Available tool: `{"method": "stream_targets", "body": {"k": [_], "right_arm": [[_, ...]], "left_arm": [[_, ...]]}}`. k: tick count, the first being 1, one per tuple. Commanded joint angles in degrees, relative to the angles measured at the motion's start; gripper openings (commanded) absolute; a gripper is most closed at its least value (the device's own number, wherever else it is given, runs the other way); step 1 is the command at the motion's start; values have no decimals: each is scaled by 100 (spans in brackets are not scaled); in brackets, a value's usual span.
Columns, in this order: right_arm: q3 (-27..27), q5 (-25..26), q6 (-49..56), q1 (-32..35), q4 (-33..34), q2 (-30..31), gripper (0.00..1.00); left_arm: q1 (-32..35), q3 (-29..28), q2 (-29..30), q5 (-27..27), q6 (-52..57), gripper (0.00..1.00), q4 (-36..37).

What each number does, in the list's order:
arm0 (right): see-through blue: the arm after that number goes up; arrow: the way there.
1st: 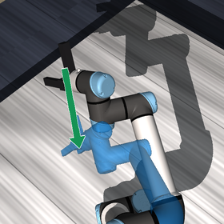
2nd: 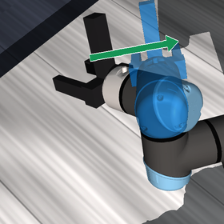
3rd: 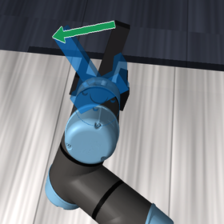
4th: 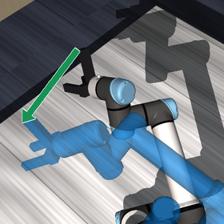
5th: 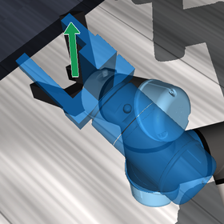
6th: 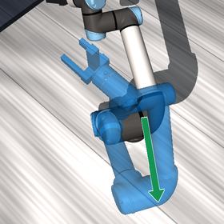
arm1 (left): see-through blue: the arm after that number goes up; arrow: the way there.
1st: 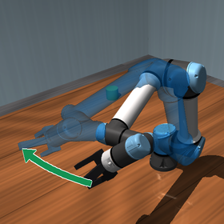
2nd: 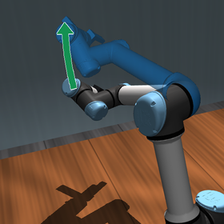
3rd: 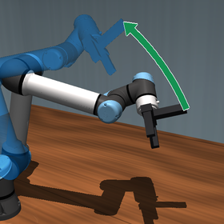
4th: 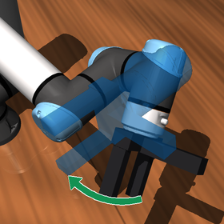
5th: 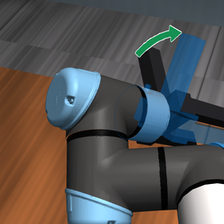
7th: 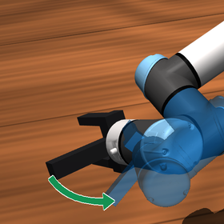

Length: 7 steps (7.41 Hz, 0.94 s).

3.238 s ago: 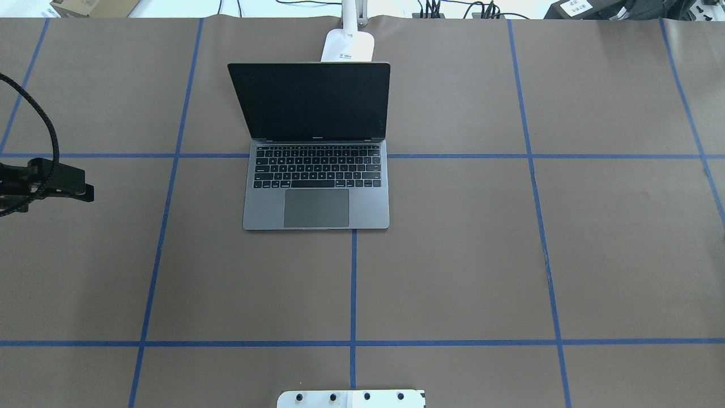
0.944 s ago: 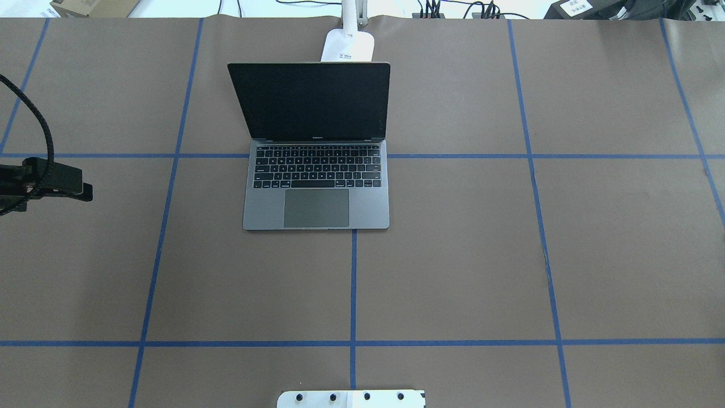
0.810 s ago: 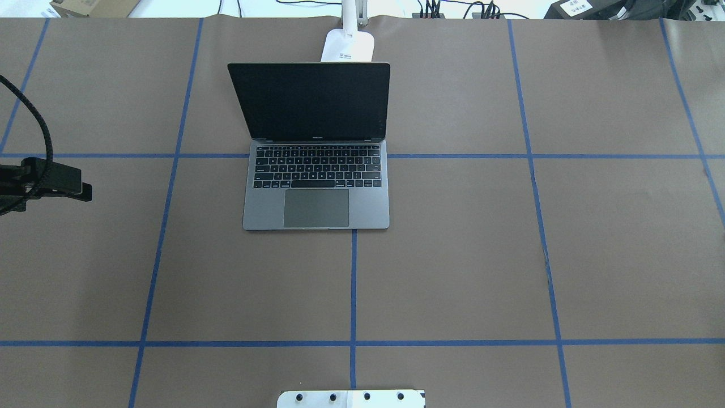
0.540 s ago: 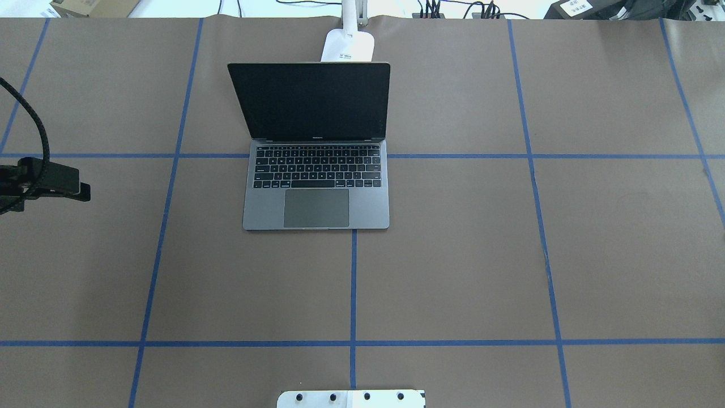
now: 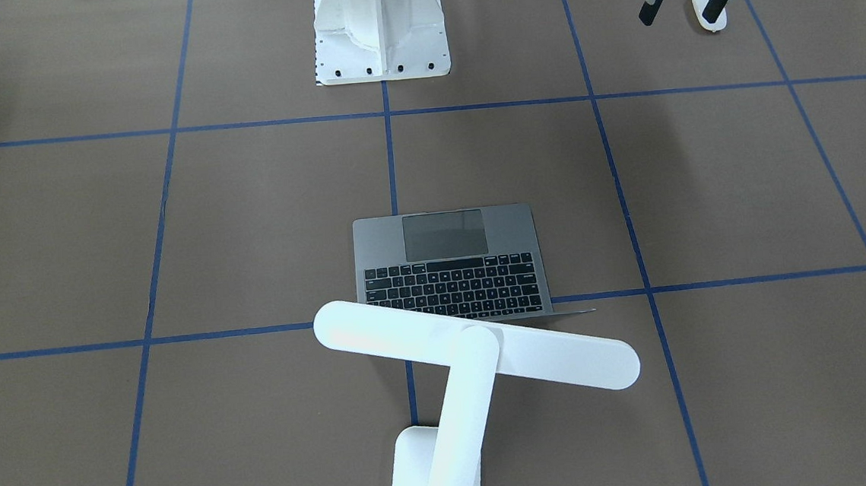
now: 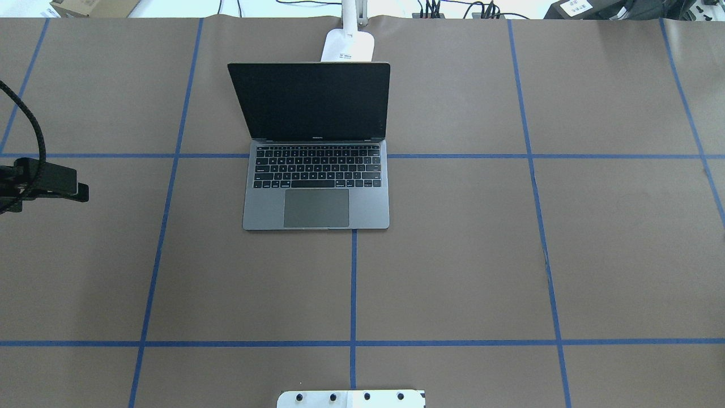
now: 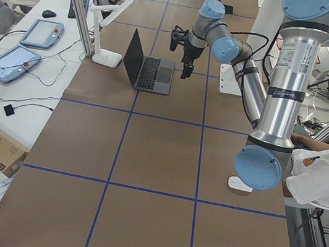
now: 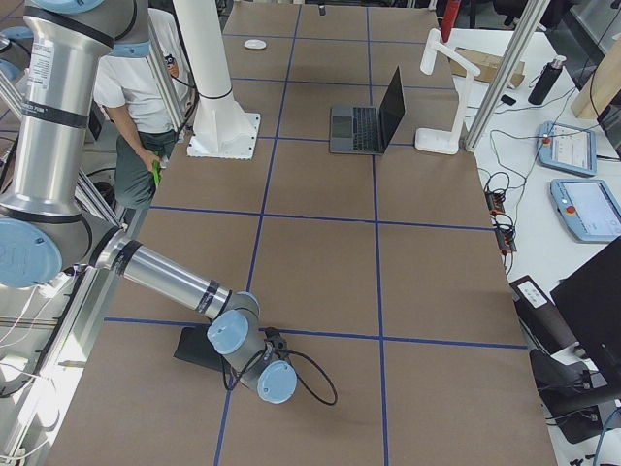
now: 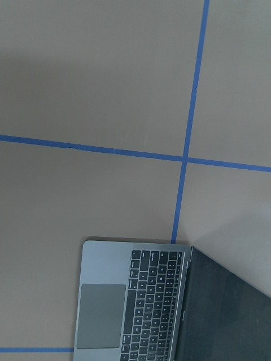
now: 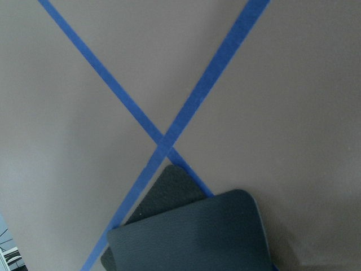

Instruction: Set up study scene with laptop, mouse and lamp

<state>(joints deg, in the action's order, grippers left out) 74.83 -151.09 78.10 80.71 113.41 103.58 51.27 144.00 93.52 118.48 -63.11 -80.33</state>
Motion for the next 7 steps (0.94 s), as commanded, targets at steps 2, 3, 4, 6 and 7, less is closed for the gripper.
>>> {"method": "stream_targets", "body": {"k": [2, 3, 4, 6, 7], "right_arm": [[14, -70, -14, -2, 128, 65, 98], [14, -87, -5, -3, 233, 101, 98], [14, -183, -5, -3, 252, 127, 98], [179, -507, -14, -107, 531, 127, 98], [189, -553, -14, -143, 594, 136, 98]], "left_arm": [[6, 40, 0, 0, 0, 99, 9], [-3, 49, 0, 0, 0, 99, 9], [6, 84, -9, 9, 0, 99, 9], [6, 93, -9, 0, 0, 99, 18], [6, 93, -9, 0, 0, 99, 18]]}}
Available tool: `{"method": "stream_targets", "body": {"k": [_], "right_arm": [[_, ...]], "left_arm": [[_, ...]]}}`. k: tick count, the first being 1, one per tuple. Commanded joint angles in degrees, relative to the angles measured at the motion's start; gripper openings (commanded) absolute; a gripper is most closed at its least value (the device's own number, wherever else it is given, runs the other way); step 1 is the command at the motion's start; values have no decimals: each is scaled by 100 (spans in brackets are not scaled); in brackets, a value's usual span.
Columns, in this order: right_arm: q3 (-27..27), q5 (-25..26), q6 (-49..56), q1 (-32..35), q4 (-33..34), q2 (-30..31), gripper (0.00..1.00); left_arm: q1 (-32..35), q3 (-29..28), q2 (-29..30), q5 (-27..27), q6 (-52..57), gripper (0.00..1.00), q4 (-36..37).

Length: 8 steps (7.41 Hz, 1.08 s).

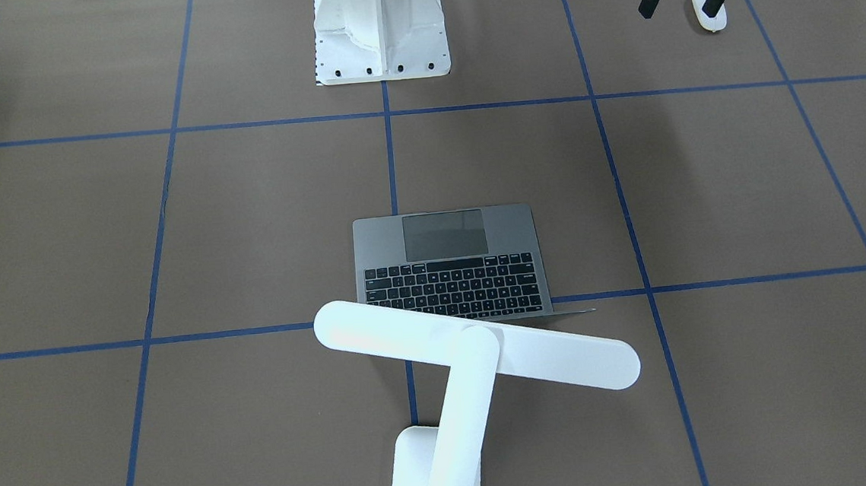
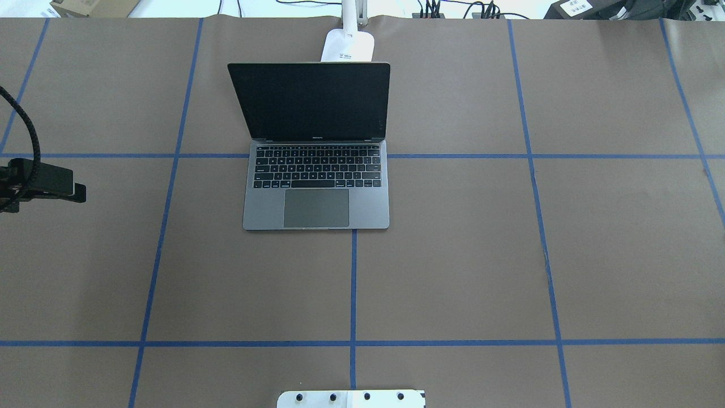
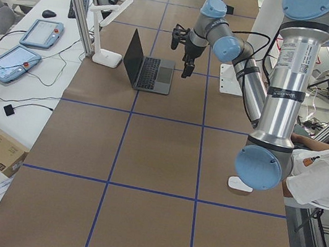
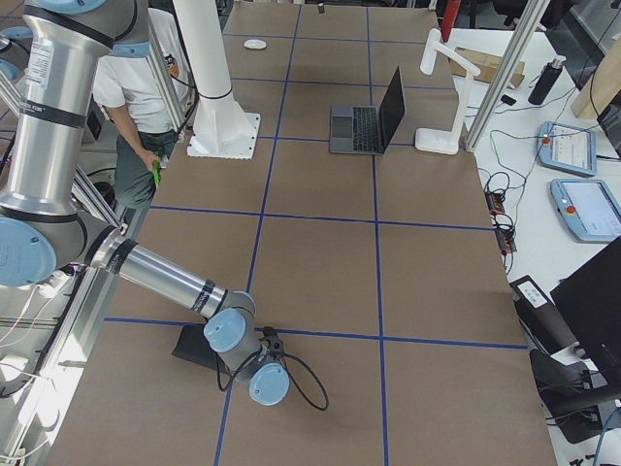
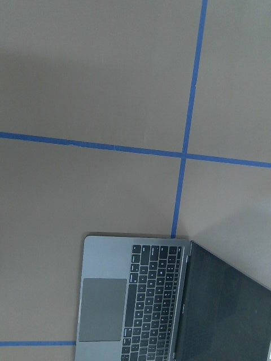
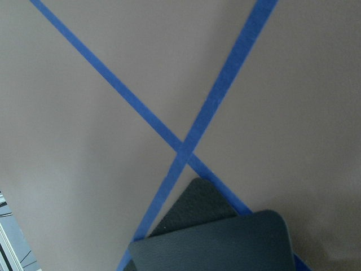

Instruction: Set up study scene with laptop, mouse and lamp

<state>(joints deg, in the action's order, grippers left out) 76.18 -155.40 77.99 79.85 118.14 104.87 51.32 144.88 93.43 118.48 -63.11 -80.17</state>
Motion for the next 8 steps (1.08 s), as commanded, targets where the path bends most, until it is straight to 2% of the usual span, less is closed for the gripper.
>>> {"method": "stream_targets", "body": {"k": [1, 3, 5, 8], "right_arm": [[55, -236, -3, -66, 139, 16, 98], [64, -351, -12, -110, 139, 16, 96], [99, -351, -3, -136, 139, 7, 51], [99, -316, 23, -136, 122, -19, 31]], "left_arm": [[0, 6, 0, -1, 0, 99, 1], [0, 14, 0, -1, -9, 99, 1], [0, 14, 0, 8, -9, 99, 1], [0, 14, -27, 8, -9, 99, 1]]}}
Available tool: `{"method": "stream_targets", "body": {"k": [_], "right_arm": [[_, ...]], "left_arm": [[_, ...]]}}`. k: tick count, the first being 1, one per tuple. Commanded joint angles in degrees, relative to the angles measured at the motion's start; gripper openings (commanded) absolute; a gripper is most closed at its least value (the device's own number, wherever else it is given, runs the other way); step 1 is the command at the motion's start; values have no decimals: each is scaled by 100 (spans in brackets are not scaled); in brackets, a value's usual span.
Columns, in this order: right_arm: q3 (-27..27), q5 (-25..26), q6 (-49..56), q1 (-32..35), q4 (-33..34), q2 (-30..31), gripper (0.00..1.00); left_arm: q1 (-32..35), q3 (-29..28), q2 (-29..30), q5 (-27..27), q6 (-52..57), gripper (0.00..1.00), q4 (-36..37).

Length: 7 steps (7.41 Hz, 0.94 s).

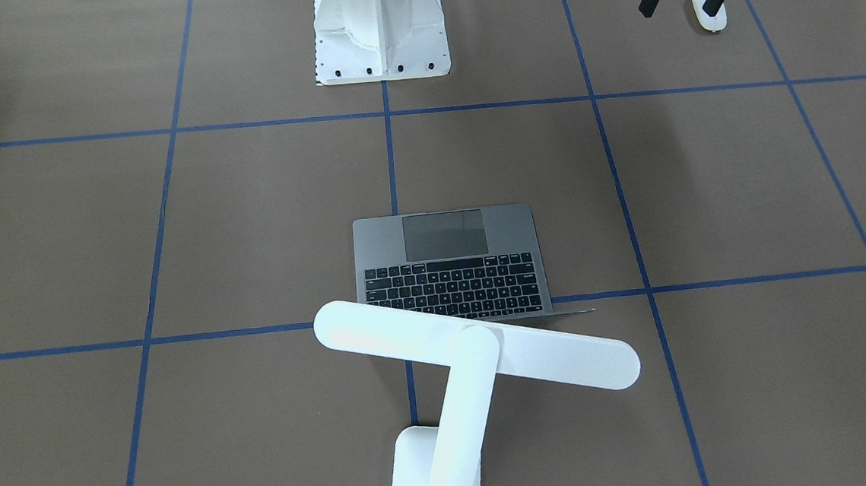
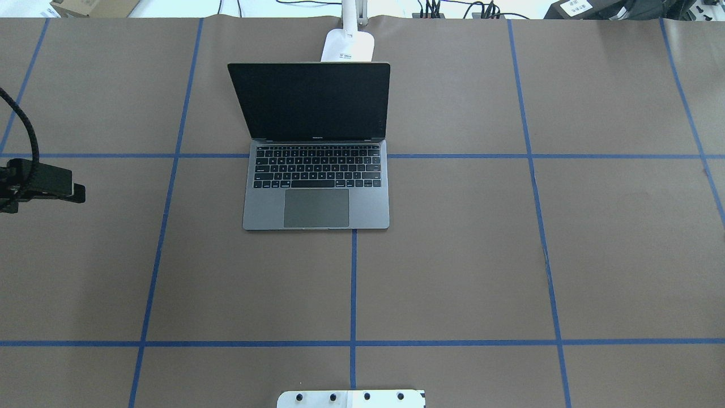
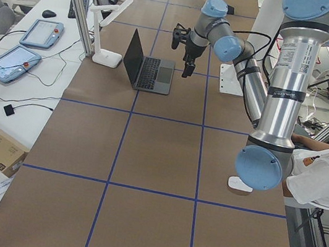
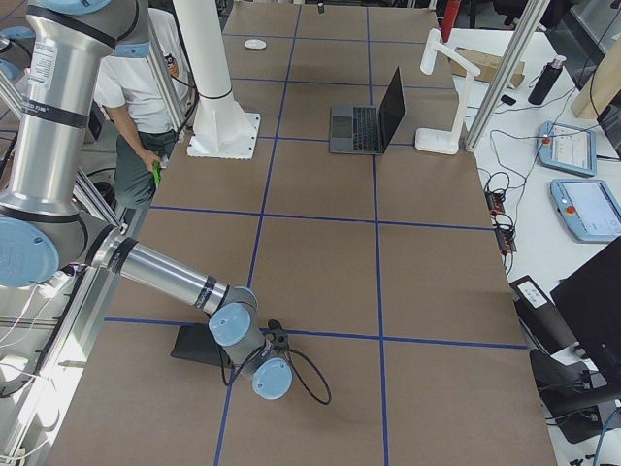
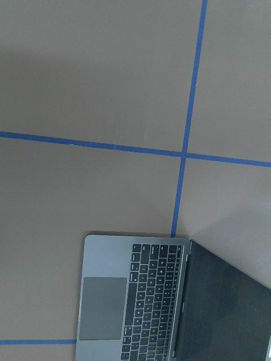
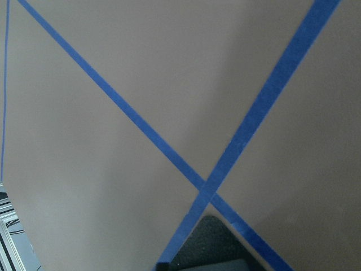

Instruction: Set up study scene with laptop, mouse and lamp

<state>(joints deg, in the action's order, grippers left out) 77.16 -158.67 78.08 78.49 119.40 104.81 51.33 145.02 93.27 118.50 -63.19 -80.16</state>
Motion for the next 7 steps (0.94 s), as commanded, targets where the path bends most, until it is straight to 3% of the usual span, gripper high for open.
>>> {"method": "stream_targets", "body": {"k": [1, 2, 5, 7], "right_arm": [[9, 12, 23, 0, -13, -13, 13], [1, 12, 23, 0, -13, -21, 0], [246, -49, -55, 0, 22, -30, 0], [1409, -50, -843, 8, 843, -48, 0]], "left_arm": [[0, -9, -2, -2, 0, 99, 9], [0, -9, -11, 6, 0, 99, 9], [-9, -17, -11, 6, -9, 99, 9], [-18, -61, 24, 15, -166, 99, 9]]}}
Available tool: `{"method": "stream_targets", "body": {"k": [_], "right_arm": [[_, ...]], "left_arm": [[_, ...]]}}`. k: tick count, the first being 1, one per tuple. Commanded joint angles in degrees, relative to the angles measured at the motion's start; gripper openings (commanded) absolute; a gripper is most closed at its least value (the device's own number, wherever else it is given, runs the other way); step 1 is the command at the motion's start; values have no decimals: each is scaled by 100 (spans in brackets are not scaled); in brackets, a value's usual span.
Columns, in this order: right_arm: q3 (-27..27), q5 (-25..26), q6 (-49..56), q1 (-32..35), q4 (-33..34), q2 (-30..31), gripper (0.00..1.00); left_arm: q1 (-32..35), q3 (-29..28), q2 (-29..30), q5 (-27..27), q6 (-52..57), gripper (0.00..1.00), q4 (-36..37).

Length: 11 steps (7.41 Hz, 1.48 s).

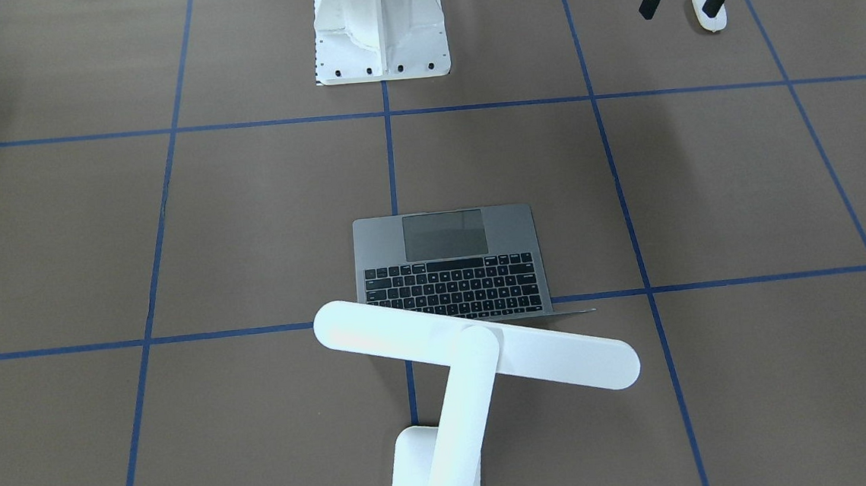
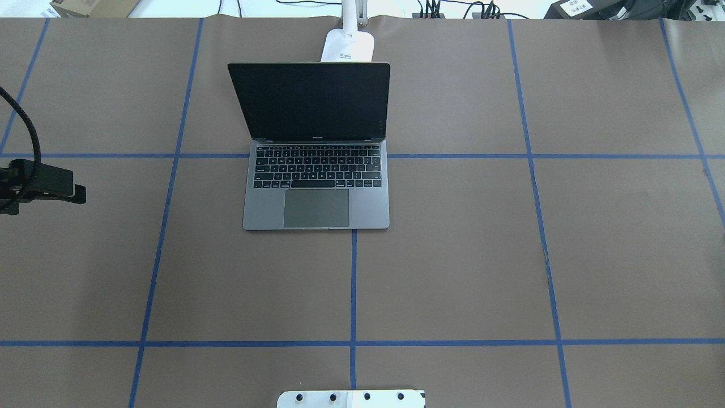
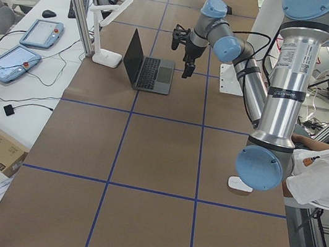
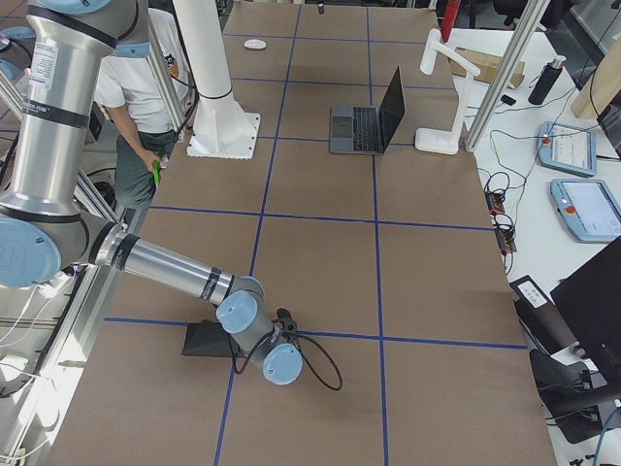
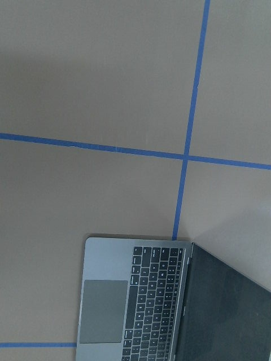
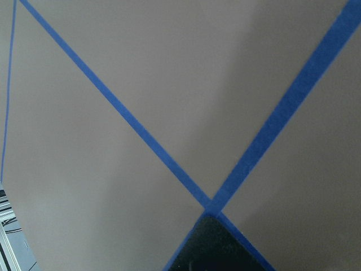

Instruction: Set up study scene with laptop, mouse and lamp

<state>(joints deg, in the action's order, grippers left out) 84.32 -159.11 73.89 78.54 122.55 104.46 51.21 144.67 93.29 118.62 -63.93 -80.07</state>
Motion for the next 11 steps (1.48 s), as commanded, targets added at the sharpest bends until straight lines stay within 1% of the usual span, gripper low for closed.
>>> {"method": "stream_targets", "body": {"k": [1, 2, 3, 4, 5, 6, 7, 8, 9, 11], "right_arm": [[1066, -137, -767, 4, 1037, -196, 0], [1217, -364, -1110, 12, 1356, -485, 0], [1236, -401, -1679, 134, 1463, -845, 0], [1193, -576, -2337, 153, 1438, -1240, 0], [1175, -604, -2997, 153, 1403, -1661, 0], [931, -604, -3369, 110, 1403, -2249, 0], [441, -621, -3451, -108, 1342, -2829, 0], [-51, -665, -3582, -389, 1046, -3278, 0], [-560, -709, -3975, -592, 503, -3709, 0], [-976, -727, -5422, -1022, -753, -4151, 0]], "left_arm": [[-15, -79, 32, 3, -102, 99, 0], [-15, -141, 41, 3, -103, 99, 0], [-15, -133, 32, 3, -111, 99, -8], [-15, -132, 32, 3, -111, 99, -8], [-15, -159, 23, 3, -111, 99, 0], [-6, -176, -12, 3, -111, 99, 0], [-6, -176, -21, 3, -111, 99, 0], [3, -168, -47, -6, -111, 99, 0], [3, -185, -56, -6, -111, 99, 0], [3, -211, -65, -6, -111, 99, 0]]}}
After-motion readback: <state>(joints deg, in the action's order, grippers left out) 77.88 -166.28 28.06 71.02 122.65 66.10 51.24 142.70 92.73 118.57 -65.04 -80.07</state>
